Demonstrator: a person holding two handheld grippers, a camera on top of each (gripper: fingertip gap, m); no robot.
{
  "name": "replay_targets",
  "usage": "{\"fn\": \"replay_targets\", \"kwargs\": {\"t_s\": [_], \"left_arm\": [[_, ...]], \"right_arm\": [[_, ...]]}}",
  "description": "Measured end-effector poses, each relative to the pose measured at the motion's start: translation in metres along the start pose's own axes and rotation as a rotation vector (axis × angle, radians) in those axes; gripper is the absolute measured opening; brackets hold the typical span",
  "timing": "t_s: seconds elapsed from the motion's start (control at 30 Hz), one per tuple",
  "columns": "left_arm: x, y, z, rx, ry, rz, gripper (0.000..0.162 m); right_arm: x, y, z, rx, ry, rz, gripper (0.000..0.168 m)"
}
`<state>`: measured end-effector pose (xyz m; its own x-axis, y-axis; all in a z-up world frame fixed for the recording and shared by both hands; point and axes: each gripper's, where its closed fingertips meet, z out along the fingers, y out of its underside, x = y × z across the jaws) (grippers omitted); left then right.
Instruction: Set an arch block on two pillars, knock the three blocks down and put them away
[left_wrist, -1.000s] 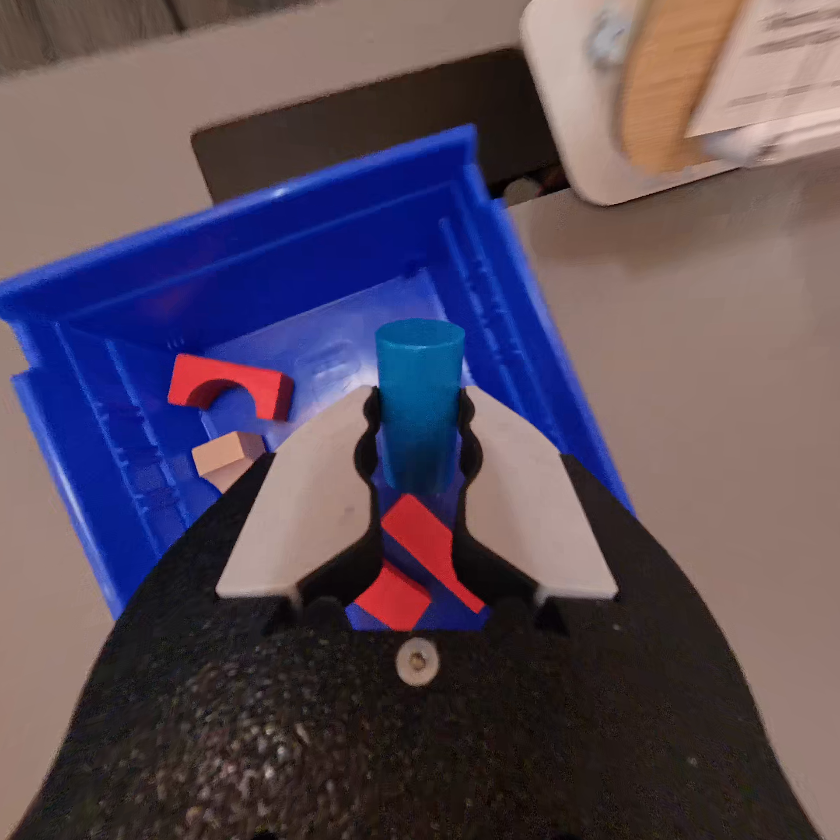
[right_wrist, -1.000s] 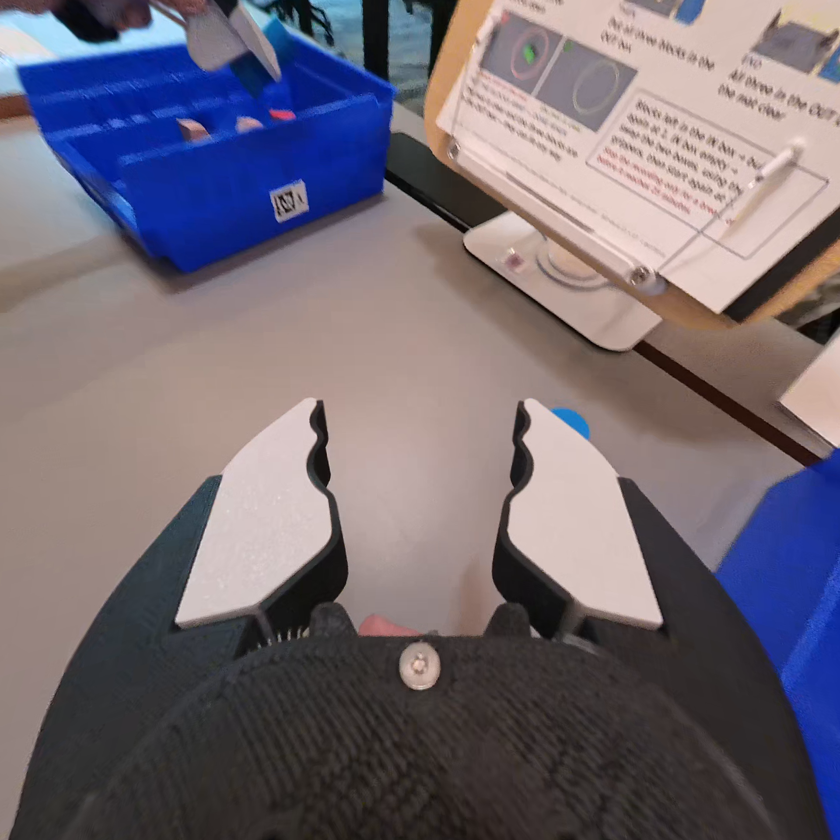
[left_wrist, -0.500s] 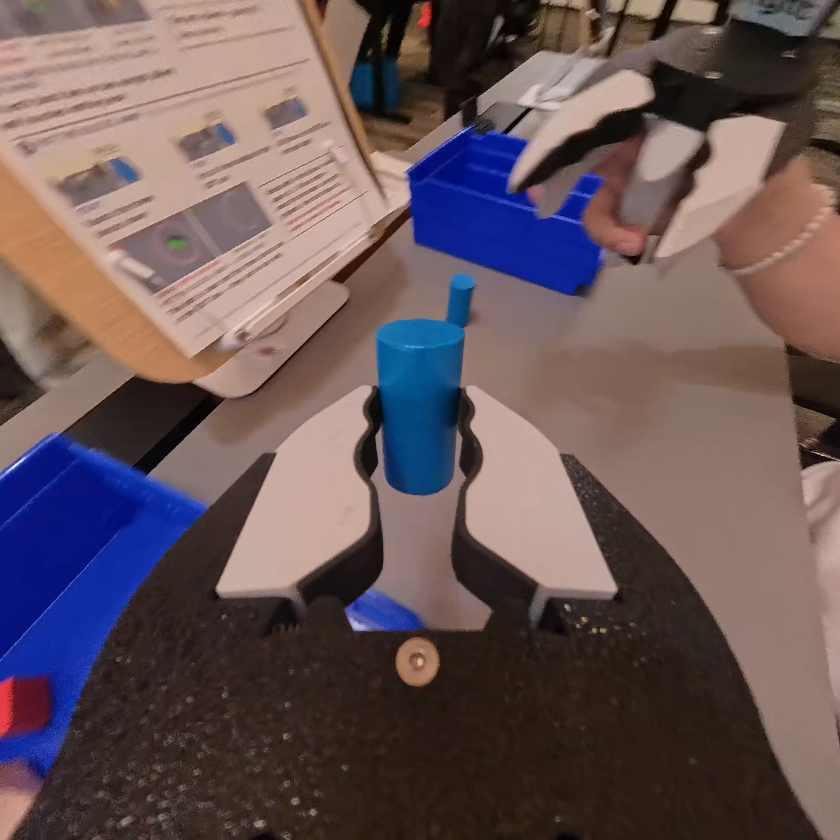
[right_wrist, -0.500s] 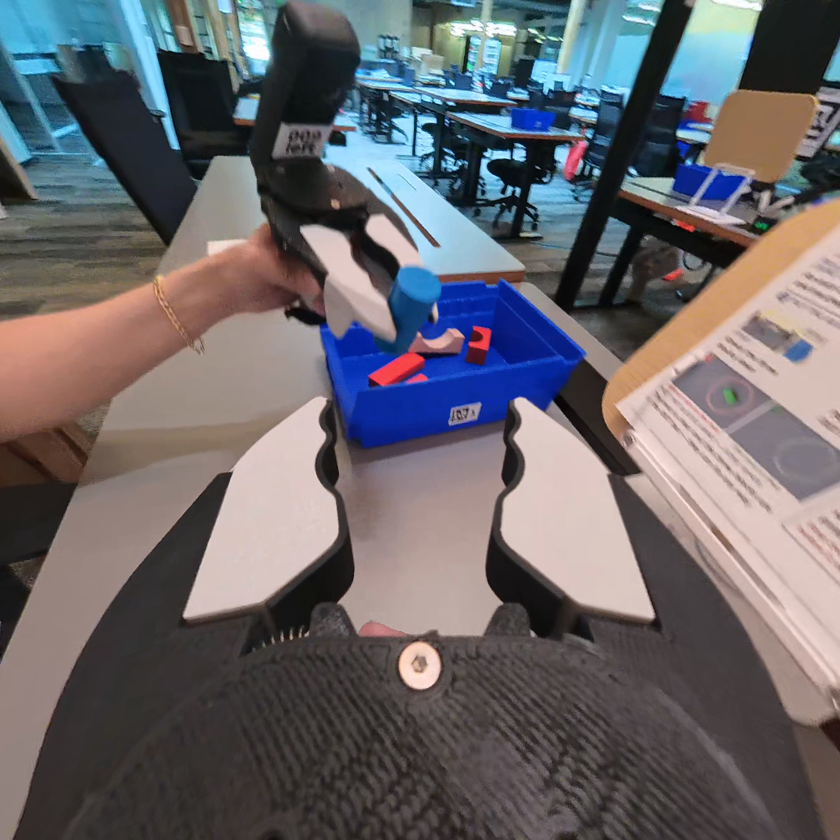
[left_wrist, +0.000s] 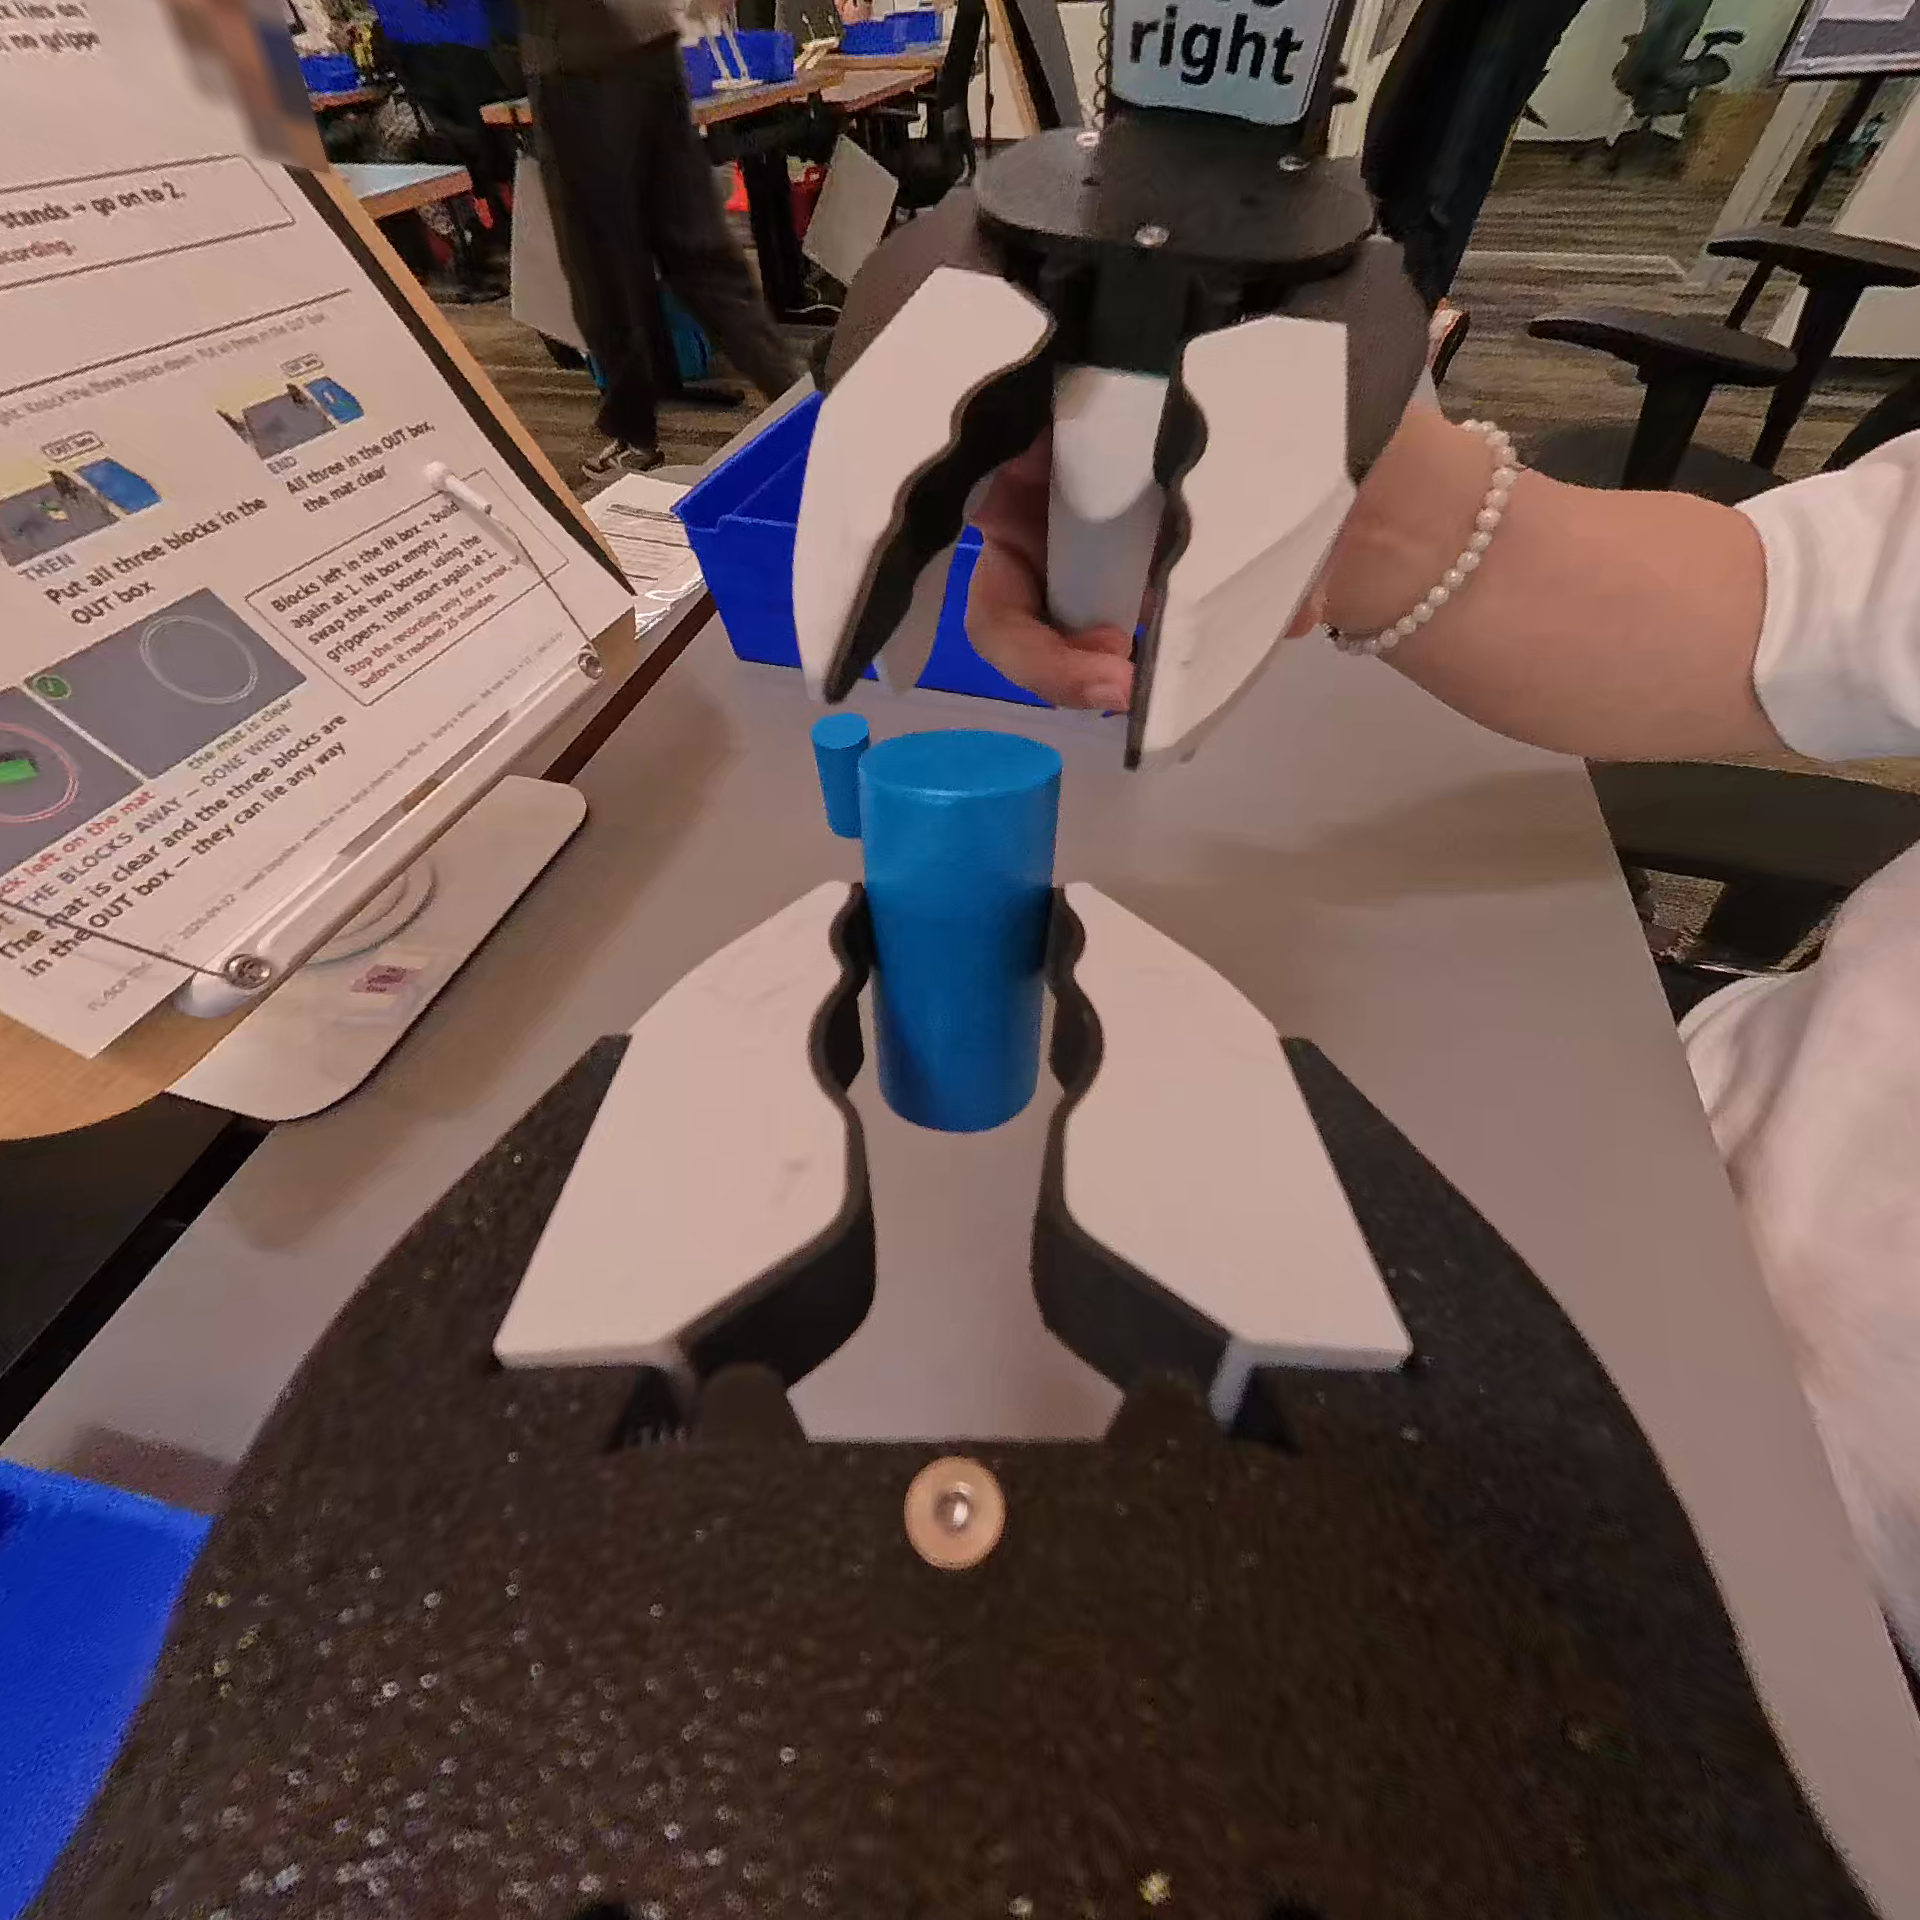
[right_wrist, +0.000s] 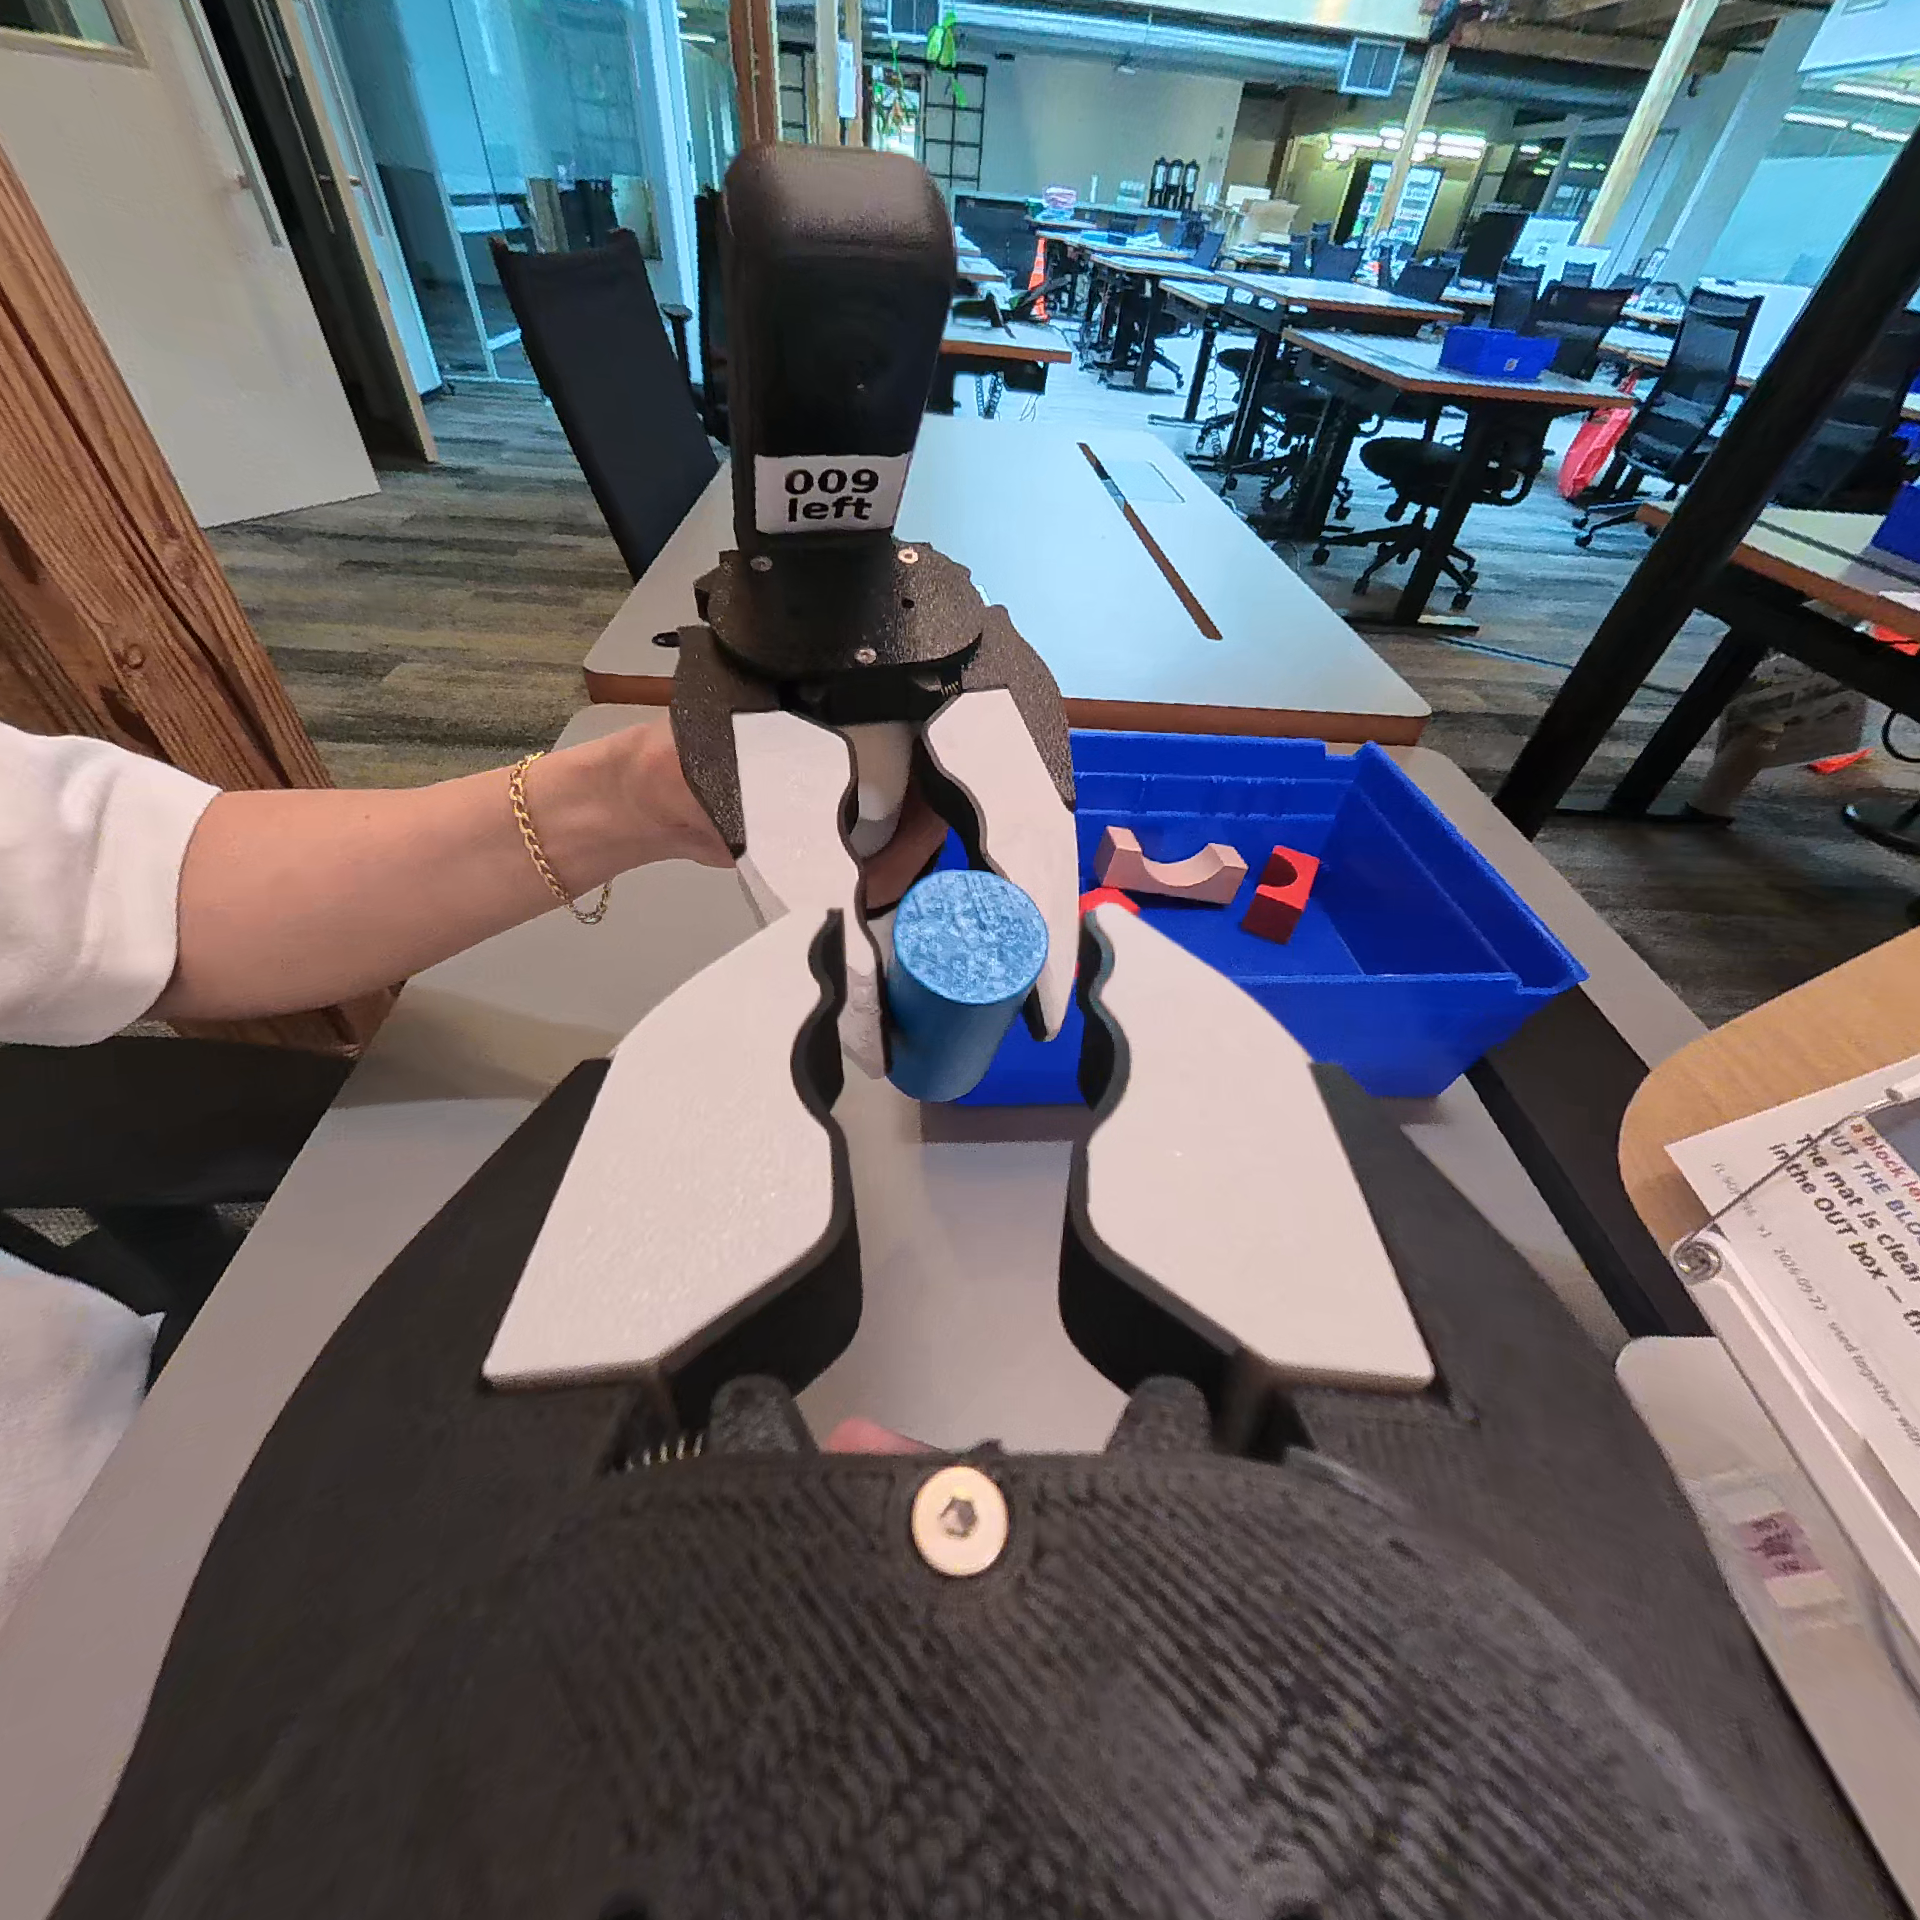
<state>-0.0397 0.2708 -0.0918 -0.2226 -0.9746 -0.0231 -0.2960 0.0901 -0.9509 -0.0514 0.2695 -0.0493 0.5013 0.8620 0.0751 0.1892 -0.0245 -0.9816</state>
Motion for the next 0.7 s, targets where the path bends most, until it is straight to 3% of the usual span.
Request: {"fn": "replay_targets", "kwargs": {"t_s": [0.4, 0.7], "left_arm": [[0.009, -0.006, 0.009, 0.033, 0.039, 0.017, 0.032], [0.002, -0.018, 0.000, 0.097, 0.017, -0.014, 0.032]], "right_arm": [[-0.002, 0.008, 0.001, 0.012, -0.013, 0.008, 0.034], [-0.001, 0.027, -0.015, 0.029, 0.001, 0.053, 0.053]]}}
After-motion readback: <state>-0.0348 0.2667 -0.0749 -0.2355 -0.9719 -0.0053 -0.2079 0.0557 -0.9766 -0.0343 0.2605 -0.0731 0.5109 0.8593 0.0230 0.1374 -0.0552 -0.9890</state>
